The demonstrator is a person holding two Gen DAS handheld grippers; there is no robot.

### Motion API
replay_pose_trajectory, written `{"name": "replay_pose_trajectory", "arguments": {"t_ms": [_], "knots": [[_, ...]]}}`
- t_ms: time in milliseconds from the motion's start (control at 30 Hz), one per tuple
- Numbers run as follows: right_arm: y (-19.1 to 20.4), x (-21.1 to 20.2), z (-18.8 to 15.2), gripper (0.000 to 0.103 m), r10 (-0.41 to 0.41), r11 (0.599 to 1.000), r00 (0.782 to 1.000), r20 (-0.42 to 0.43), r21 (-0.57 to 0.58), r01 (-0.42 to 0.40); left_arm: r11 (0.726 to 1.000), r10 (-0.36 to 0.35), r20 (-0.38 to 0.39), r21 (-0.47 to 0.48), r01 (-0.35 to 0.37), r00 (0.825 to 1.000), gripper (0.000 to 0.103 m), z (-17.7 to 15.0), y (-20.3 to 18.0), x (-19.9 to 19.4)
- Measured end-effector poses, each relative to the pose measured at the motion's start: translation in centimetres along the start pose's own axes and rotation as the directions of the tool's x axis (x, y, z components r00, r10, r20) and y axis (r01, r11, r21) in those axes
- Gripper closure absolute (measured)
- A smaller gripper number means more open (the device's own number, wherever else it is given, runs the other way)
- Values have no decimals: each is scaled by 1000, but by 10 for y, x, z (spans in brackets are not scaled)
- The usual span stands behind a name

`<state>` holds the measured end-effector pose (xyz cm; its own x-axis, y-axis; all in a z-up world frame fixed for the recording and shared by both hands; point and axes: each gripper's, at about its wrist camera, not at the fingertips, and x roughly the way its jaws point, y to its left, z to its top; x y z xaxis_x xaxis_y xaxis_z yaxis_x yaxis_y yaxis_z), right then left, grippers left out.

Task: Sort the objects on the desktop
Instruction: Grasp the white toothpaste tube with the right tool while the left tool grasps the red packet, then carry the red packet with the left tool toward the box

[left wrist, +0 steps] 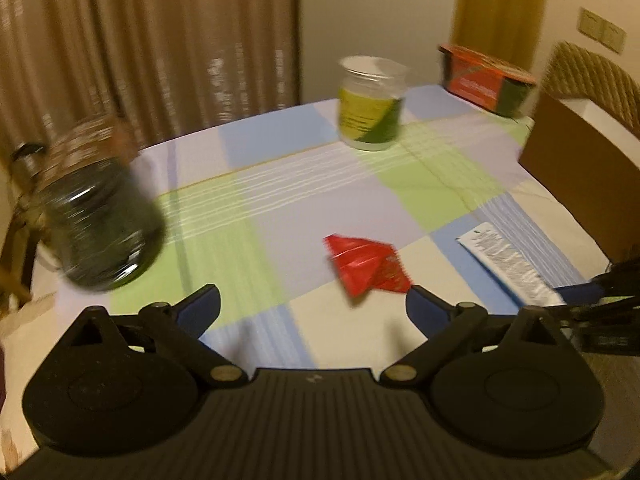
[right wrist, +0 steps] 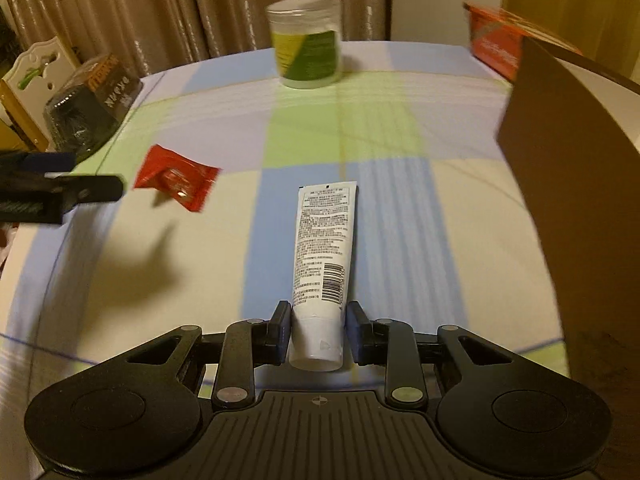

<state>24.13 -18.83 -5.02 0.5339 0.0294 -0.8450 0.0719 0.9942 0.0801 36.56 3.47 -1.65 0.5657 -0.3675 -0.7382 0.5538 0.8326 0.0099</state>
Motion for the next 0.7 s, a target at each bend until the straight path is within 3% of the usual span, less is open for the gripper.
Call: {"name": "replay_pose_trajectory", "arguments": {"t_ms": [133,200,300,433,500,567,700], "knots": [[-9,-7,-9,75,-8,1000,1000,2,19,8,999,-44,-13,-15,44,999,11,10,-9,28],[-11,-9,-12,75,-10,1000,1000,4,29,10,998,-57,-26,-26,56,998,17,13,-12,39],[-13,-9,-13,75,-13,999,1000,11,30,12,997,-70,-48,-44,68,996,28,16,-17,55],[-13,-7,-13,75,-13,1000,1000,15,24,13,996,-67,-76,-69,62,995,59,14,-21,69],[-12,-6,-12,75,-14,1000,1000,17,20,14,995,-65,-71,-81,59,995,64,14,-21,68],[-11,-5,-10,75,-13,1000,1000,16,17,12,994,-62,-65,-93,56,996,77,13,-20,67],[-9,-6,-10,75,-4,1000,1000,18,4,4,993,-61,-51,-105,55,997,82,8,-18,53]]}}
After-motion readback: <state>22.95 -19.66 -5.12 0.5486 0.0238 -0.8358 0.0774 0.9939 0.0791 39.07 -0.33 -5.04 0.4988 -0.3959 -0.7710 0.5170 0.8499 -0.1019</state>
